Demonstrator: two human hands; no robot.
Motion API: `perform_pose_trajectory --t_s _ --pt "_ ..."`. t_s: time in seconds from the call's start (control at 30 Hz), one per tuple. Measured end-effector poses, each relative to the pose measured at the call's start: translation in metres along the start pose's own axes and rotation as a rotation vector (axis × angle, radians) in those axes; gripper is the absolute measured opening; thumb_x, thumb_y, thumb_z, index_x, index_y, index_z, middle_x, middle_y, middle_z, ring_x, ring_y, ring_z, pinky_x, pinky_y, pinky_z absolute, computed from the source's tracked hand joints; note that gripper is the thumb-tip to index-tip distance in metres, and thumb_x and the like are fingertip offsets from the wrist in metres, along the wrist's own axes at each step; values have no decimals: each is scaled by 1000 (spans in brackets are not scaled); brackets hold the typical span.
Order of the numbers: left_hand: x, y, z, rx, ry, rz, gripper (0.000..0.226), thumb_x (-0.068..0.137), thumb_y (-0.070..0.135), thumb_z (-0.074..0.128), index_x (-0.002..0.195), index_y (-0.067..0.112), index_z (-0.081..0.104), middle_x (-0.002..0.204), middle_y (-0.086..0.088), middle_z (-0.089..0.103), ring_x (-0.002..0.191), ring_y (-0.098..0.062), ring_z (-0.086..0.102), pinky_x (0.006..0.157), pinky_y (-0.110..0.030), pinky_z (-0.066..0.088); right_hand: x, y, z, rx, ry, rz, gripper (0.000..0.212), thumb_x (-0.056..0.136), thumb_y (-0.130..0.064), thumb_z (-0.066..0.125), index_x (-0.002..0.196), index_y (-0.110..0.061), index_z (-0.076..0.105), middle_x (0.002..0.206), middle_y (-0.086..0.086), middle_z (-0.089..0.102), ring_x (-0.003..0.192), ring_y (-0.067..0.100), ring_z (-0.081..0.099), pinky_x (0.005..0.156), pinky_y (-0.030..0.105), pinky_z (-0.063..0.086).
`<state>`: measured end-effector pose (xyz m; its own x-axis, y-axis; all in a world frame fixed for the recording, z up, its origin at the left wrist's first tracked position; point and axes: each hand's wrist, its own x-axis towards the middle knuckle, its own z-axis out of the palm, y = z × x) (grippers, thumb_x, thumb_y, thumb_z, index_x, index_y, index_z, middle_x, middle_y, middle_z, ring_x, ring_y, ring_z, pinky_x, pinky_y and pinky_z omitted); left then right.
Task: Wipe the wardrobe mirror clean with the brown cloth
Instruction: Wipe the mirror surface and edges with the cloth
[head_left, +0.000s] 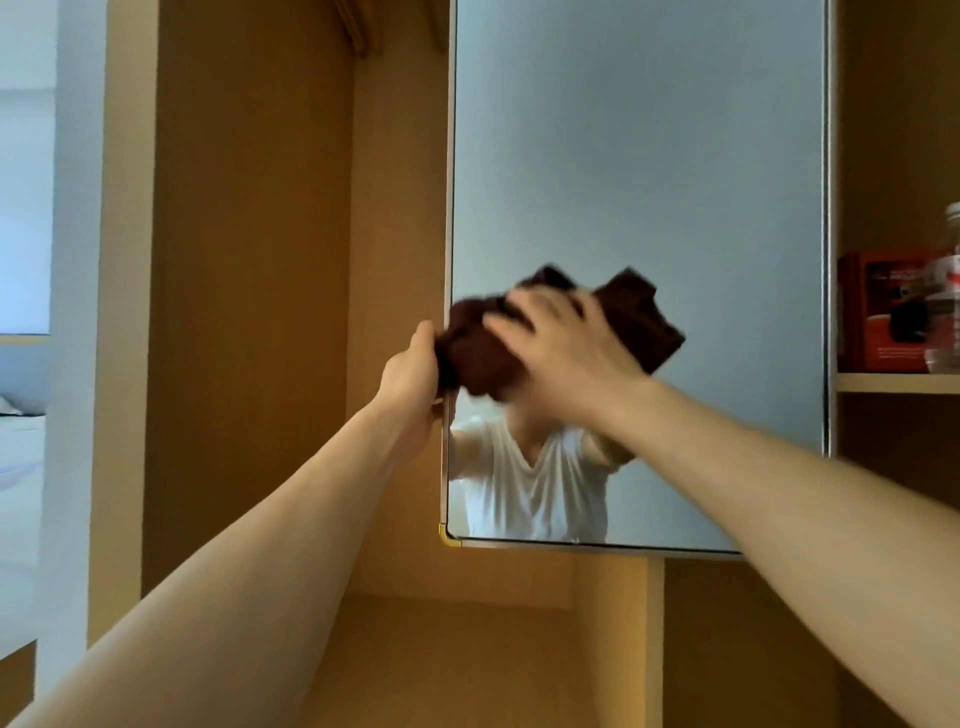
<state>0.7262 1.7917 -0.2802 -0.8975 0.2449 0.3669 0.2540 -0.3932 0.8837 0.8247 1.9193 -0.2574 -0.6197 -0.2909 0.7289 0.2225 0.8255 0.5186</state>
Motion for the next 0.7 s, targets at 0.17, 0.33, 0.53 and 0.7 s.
perform_pose_trajectory --t_s 0.17,0.33,0.53,0.7 --pt "5 -5 -4 -66 -51 -29 63 91 63 33 83 6 60 79 -8 63 76 -25 56 72 -34 44 41 -6 -13 -5 136 214 70 84 -57 52 140 -19 36 139 12 34 130 31 29 105 51 24" --pt "6 -4 -11 -244 -74 -123 63 90 67 36 98 13 67 96 -13 73 89 -29 69 79 -41 54 -24 -54 25 -20 104 53 73 76 -55 61 136 -17 44 136 15 42 128 33 37 106 51 24" --pt "-2 2 -9 89 -146 -4 40 83 47 64 86 7 62 78 -8 62 69 -22 57 67 -29 48 -111 -81 58 76 -22 -102 70 69 -56 71 126 -17 57 123 10 54 116 28 53 101 49 39" --pt "-5 4 -3 253 -80 121 26 86 33 64 73 11 57 72 -15 55 68 -24 47 64 -37 41 -153 -51 54 85 -17 -131 64 68 -54 71 118 -15 64 112 9 60 104 27 59 91 47 48"
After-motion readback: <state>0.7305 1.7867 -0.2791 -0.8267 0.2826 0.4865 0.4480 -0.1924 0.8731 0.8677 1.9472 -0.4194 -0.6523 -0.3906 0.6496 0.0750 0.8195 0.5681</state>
